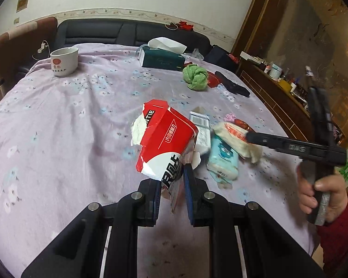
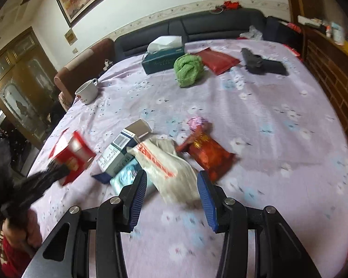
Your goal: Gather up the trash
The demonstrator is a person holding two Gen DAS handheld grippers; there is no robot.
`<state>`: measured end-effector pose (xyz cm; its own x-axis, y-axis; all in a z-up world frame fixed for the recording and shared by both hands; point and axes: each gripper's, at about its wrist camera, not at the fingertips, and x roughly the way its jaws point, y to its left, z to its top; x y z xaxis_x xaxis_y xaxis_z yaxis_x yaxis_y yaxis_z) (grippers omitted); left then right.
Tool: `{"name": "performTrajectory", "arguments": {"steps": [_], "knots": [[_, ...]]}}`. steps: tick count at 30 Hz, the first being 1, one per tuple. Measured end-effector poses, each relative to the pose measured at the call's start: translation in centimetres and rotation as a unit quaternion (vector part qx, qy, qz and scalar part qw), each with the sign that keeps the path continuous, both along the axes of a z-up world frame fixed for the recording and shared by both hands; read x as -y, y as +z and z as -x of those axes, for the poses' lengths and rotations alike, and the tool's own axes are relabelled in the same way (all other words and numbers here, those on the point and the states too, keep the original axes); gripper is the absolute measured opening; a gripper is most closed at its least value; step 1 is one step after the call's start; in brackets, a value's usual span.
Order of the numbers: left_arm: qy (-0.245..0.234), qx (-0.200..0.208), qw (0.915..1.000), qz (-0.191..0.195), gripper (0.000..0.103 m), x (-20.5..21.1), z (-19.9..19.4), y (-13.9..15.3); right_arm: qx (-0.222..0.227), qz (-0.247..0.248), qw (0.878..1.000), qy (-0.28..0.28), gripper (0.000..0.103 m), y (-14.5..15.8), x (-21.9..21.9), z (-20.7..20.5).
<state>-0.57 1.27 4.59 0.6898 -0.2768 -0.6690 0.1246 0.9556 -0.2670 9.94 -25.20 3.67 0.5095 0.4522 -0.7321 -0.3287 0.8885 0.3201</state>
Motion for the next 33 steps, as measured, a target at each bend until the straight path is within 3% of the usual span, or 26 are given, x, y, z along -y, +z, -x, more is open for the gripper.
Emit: {"name": "performTrajectory", "arguments": {"steps": [3,7,9,15,20,22,27,33], "knots": [[0.001,0.003,1.0000,0.000,0.017,0.3,0.8,-0.3,0.007,0.023,1.000,0.004,0.058,-0.8,-1.5,-1.1],[0.004,0.012,0.9999,-0.004,0.017,0.7,1.4,-0.4,0.025,0.066,0.997,0.029,0.058,-1.2,-3.7,-0.5],[0.005,0.016,0.9998,-0.008,0.017,1.0,1.6,-0.5,0.032,0.082,0.995,0.038,0.049,-1.2,-4.4,0.1],[0.006,0.011,0.9999,-0.010,0.018,1.3,1.8,-0.8,0.056,0.142,0.987,0.050,0.051,-1.4,-5.7,0.9],[0.010,0.015,0.9998,-0.011,0.018,1.4,2.2,-0.9,0.024,0.114,0.993,0.035,0.052,-2.4,-5.0,-1.2],[0.014,0.019,0.9997,-0.012,0.018,1.5,2.4,-0.8,-0.001,0.081,0.996,0.033,0.050,-3.0,-4.3,-1.7],[0.024,0.044,0.9984,-0.024,0.018,2.5,3.7,-0.2,0.012,0.058,0.998,0.015,0.042,-2.4,-3.7,0.5],[0.010,0.075,0.9967,-0.029,0.018,5.6,5.8,0.4,0.065,0.043,0.996,-0.041,0.042,0.1,-1.9,7.3]]}}
